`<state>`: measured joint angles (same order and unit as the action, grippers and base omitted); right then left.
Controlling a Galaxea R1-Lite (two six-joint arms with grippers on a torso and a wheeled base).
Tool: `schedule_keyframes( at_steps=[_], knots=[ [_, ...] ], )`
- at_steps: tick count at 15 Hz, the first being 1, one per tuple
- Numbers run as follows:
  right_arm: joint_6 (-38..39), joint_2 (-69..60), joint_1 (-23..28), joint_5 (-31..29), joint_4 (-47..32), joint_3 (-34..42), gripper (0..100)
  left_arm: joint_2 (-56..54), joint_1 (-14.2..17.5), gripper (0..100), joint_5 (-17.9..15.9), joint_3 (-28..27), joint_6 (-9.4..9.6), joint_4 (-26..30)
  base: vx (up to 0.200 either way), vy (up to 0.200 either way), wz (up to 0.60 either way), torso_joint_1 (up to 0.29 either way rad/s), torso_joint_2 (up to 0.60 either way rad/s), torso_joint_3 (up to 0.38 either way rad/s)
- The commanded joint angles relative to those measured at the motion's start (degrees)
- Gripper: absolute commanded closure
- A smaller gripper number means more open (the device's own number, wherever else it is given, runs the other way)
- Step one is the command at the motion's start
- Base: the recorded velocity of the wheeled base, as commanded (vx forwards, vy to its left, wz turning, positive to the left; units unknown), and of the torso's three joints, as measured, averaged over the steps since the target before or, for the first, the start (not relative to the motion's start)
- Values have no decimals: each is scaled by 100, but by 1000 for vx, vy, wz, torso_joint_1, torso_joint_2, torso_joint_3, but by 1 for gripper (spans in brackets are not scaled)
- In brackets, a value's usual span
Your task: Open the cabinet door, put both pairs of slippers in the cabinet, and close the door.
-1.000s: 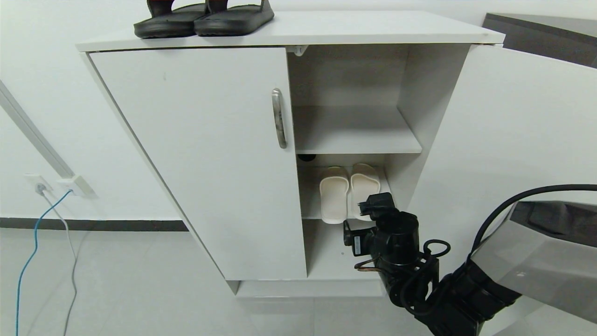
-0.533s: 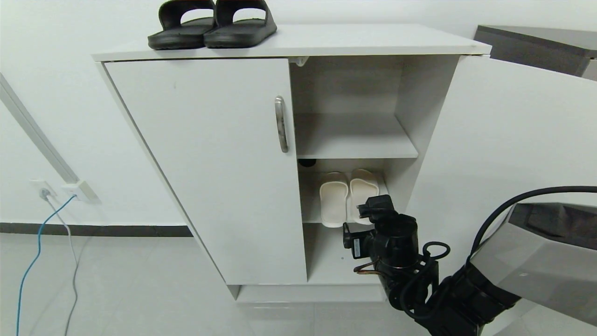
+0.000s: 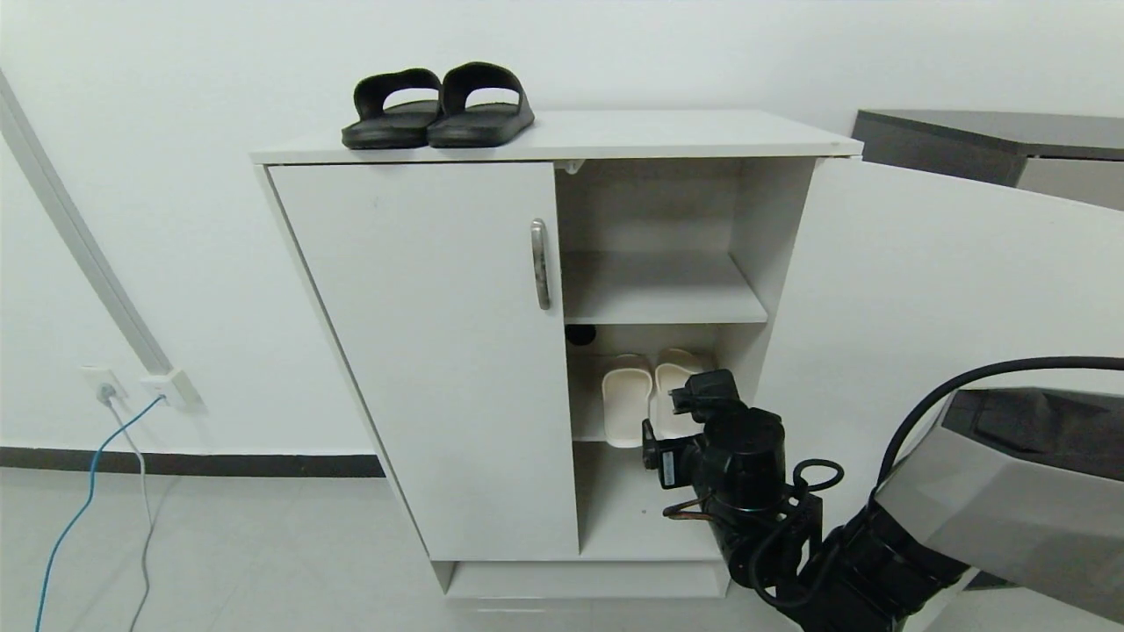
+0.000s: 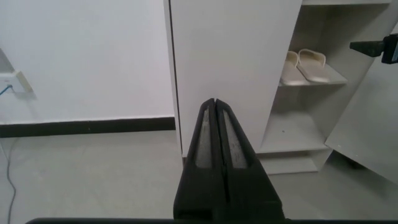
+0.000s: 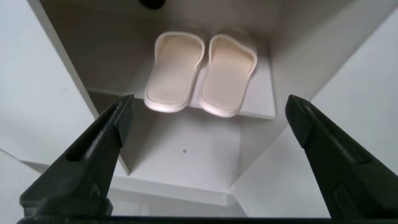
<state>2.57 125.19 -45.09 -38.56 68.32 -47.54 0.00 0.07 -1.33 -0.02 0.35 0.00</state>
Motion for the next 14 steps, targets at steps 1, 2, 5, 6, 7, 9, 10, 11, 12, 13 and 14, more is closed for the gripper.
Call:
schedule_keyframes(
  at_steps=[1,2,5,6,7,9,10,11,12,13,14],
  knots=[
    [-2,50,-8,-55,6,8,0,0,1,100,1,2,0,0,0,0,0,2,2,193],
    [-2,50,-8,-108,6,-1,0,0,1,100,1,2,-9,0,0,0,0,2,-22,149],
    [-2,50,-8,-126,6,-1,0,0,1,100,1,-6,-9,0,0,0,0,3,10,63],
    [-2,50,-8,-117,6,-1,0,0,1,100,1,-6,-9,0,0,0,0,12,7,51],
    [-2,50,-8,-117,6,8,0,0,1,100,1,-6,-9,0,0,0,0,0,0,0],
    [-2,50,-8,-117,6,8,0,0,1,100,1,-6,-9,0,0,0,0,0,0,0],
    [-2,50,-8,-117,6,8,0,0,1,100,1,-6,-9,0,0,200,0,2,2,2],
    [-2,50,-8,-126,6,8,0,0,1,100,1,2,-18,0,0,200,0,-2,2,7],
    [-2,50,-8,-126,6,8,0,0,1,100,1,-6,-9,0,0,200,0,2,2,2],
    [-2,50,-8,-126,6,26,0,0,1,100,1,2,-18,0,0,200,0,2,2,2],
    [-2,50,-8,-126,33,26,0,0,1,100,1,-6,-9,0,0,200,0,-2,12,7]
  ],
)
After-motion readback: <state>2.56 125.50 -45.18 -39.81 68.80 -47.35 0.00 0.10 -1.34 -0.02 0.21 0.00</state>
